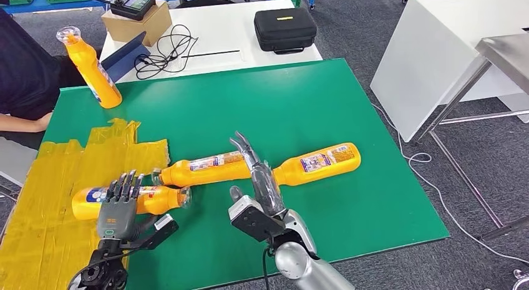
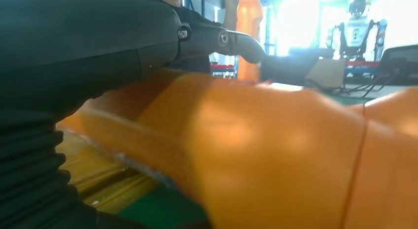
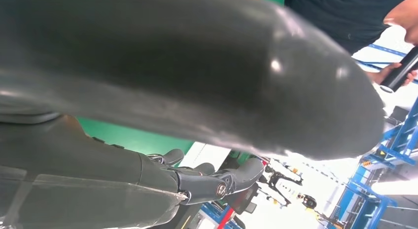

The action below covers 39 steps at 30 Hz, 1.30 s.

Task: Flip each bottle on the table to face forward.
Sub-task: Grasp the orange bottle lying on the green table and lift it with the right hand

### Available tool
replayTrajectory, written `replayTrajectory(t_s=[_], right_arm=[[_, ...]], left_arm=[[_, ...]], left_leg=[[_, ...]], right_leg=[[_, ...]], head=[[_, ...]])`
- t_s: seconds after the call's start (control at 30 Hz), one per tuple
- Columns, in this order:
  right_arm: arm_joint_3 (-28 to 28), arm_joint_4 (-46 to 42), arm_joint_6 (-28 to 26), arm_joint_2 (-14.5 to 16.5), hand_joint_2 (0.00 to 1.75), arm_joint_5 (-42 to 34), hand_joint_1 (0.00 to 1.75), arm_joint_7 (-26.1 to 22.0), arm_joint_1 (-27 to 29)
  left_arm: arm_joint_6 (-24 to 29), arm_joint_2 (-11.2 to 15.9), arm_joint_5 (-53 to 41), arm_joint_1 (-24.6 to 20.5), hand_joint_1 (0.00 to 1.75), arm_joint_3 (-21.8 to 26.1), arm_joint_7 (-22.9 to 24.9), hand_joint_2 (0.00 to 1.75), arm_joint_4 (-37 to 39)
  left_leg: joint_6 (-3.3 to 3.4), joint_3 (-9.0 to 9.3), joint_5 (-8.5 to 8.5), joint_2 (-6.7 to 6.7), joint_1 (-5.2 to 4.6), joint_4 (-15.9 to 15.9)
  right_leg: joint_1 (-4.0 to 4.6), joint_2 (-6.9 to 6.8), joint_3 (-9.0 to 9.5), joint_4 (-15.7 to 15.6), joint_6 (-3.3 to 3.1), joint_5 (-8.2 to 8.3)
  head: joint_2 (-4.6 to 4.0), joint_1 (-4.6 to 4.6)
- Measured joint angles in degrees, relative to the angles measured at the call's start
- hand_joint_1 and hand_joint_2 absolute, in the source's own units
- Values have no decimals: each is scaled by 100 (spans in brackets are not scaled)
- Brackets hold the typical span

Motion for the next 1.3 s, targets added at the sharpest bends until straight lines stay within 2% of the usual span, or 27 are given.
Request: replayTrajectory(t_s=[0.4,0.47,0.63,0.9,1.03,1.13,1.23,1.3], right_arm=[[-29,-216,62,-46,0,311,0,194,169],[-85,-256,130,-47,0,474,0,286,206],[-401,-276,460,-73,0,882,0,598,208],[-650,-276,540,-96,0,955,0,646,199],[-685,-276,564,-98,175,1058,0,711,197],[-801,-275,828,-131,175,1449,0,983,187],[-1004,-229,1209,-206,175,1818,0,1127,106],[-1117,-111,1426,-254,175,2068,0,1193,-19]], left_arm=[[-252,139,234,-67,0,-538,60,0,58],[-364,190,563,-45,0,-708,-41,0,-74],[-936,297,2108,172,0,-1003,-694,0,-771],[-1093,383,2362,393,0,-1153,-769,0,-1322],[-1140,397,2553,442,0,-1158,-874,0,-1423],[-1495,389,3911,542,0,-1131,-1363,0,-1793],[-1800,333,5737,740,0,-987,-1678,0,-2595],[-1834,274,6639,868,0,-840,-1781,0,-3221]], left_leg=[[6,0,6,-20,-11,1],[6,0,6,-20,-11,1],[12,-5,12,-19,-11,1],[14,-23,13,-10,-10,3],[14,-35,12,-9,-9,3],[14,-46,11,-8,-9,3],[14,-60,11,-7,-9,4],[15,-61,11,-5,-10,5]], right_leg=[[-13,-26,7,0,4,0],[-12,-26,7,0,4,0],[-11,-26,3,0,5,2],[-11,-23,-20,1,8,4],[-8,-23,-33,1,7,4],[-7,-23,-43,1,7,4],[-8,-22,-54,1,9,5],[-10,-21,-56,1,10,7]], head=[[0,-1],[0,-2],[0,0],[0,0],[0,0],[0,0],[0,1],[0,1]])
